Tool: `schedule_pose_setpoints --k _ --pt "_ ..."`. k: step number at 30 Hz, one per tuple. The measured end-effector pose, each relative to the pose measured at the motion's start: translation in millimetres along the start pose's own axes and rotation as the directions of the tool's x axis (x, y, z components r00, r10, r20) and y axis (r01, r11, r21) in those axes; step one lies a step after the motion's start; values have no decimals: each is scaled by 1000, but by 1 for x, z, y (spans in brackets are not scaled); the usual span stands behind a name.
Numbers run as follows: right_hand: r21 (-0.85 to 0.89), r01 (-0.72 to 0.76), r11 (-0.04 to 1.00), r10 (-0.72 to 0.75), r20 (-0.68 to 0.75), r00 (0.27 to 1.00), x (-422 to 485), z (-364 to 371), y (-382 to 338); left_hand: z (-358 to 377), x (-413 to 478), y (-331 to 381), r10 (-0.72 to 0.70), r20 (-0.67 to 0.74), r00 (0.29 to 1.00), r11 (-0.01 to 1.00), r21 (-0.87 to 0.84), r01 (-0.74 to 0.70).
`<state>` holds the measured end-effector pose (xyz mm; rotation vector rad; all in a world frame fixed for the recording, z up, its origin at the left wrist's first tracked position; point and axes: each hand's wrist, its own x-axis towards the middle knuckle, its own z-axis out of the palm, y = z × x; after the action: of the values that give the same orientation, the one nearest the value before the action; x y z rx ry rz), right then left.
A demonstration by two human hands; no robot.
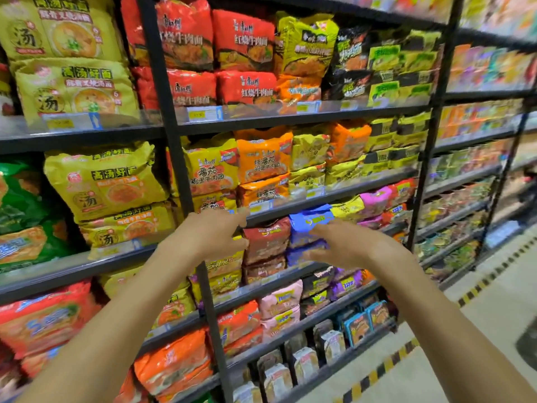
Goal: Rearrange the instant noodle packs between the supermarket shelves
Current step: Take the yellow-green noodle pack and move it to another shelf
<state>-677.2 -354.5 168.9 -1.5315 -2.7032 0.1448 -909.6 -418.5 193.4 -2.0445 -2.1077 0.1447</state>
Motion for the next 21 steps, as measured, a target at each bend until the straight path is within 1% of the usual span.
schedule_pose_setpoints --k 2,5,8,10,12,15,17,21 --pt "23 -10 1000 10 -12 1000 0 3 18 -1 16 8 20 -9 1000 1000 6 -19" --pt "83 18 996 -14 -51 999 3 14 48 7 45 25 47 15 999 999 -9 -47" --pt "116 18 993 -9 -78 997 10 20 81 15 77 48 104 23 994 995 -5 -103" --pt "108 12 994 -4 -71 997 21 20 103 22 102 63 133 28 991 991 15 -133" --pt "94 8 996 -5 -30 1000 35 18 126 29 128 75 133 40 990 991 8 -133" --pt "38 15 999 -16 21 1000 65 8 157 32 171 89 138 35 990 987 -86 -135" --pt "2 18 1000 -18 18 1000 91 -5 179 24 202 97 144 24 989 981 -134 -139" --pt "-32 20 999 -20 3 1000 138 -29 220 13 261 109 109 -33 993 980 -166 -113"
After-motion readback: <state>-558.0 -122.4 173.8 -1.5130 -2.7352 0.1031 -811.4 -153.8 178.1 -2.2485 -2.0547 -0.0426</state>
